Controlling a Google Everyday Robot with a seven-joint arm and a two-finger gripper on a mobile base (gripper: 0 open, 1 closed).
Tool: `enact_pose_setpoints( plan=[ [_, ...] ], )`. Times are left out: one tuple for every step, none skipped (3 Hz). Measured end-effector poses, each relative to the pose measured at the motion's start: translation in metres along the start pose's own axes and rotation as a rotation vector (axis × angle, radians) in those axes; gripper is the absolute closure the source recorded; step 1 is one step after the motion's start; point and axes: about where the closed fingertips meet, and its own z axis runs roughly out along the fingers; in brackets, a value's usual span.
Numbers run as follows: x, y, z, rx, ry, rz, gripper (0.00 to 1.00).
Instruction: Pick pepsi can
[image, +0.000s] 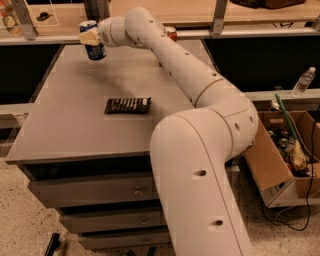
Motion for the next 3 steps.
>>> enact_pose_setpoints(
  plan=[
    [-0.017, 0.002, -0.028, -0.014, -0.004, -0.009, 1.00],
    [-0.028, 0.003, -0.062, -0.034, 0.003, -0.014, 1.00],
    [-0.037, 0.003, -0.096, -0.059, 0.004, -0.011, 1.00]
  ],
)
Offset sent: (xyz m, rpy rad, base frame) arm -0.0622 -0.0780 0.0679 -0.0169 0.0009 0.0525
